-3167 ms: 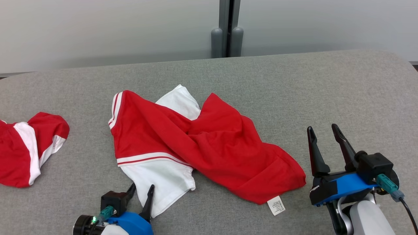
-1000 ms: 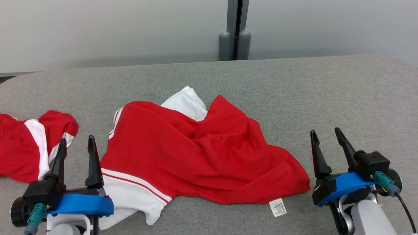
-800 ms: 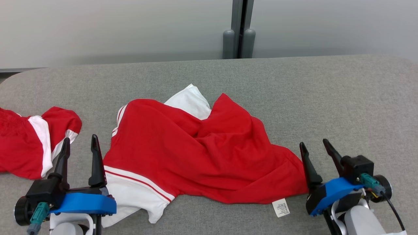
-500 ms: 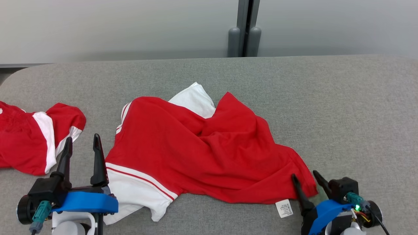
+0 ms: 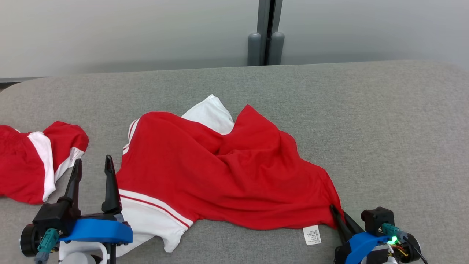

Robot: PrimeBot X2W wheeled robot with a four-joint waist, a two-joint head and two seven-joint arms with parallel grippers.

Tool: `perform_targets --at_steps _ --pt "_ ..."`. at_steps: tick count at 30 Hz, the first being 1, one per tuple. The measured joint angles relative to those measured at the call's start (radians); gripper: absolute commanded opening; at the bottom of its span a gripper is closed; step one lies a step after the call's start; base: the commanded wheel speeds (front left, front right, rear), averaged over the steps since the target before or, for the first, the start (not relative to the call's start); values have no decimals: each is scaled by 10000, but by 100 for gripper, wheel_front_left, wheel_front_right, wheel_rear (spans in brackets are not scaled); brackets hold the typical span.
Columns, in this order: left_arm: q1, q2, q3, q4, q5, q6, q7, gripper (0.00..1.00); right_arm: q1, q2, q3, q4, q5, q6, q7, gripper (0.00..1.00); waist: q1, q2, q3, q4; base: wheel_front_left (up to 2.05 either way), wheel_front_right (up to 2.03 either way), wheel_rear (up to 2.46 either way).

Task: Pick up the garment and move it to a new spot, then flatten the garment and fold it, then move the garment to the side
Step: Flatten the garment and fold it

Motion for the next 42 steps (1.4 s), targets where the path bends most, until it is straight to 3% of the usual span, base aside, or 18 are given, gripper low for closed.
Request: perform_targets --at_steps 8,17,18,19,20,21,30,36,42 --pt "76 -102 -6 148 12 -27 0 100 844 -485 35 -773 775 0 368 0 0 0 -188 -317 0 0 0" --pt "81 -130 69 201 17 -48 0 100 2312 -1060 374 -2721 1816 -2 1590 0 0 0 -126 -506 0 0 0" --pt "79 -128 73 221 19 -75 0 100 2385 -1085 374 -2911 1919 0 1699 15 0 0 -124 -511 0 0 0" --pt "77 -128 65 228 36 -75 0 100 2446 -1118 303 -3116 1948 0 1689 63 0 0 -125 -506 0 0 0" --pt "69 -130 63 234 48 -77 0 100 2463 -1172 182 -3315 1946 0 1676 87 0 0 -130 -492 0 0 0" --pt "59 -128 65 242 48 -77 0 100 2463 -1241 61 -3471 1921 -2 1672 100 0 0 -137 -473 0 0 0" --pt "-13 -100 113 257 75 -81 0 100 1477 -1636 -537 -4824 1243 -2 1638 100 0 0 -102 -195 0 0 0" --pt "-152 -102 63 247 73 -82 0 100 -98 -1714 393 -5058 700 -2 2232 100 0 0 79 7 0 0 0" --pt "-439 -121 -128 261 4 -82 0 100 -1688 -1693 1423 -3881 453 -2 2514 100 0 0 306 338 0 0 0"
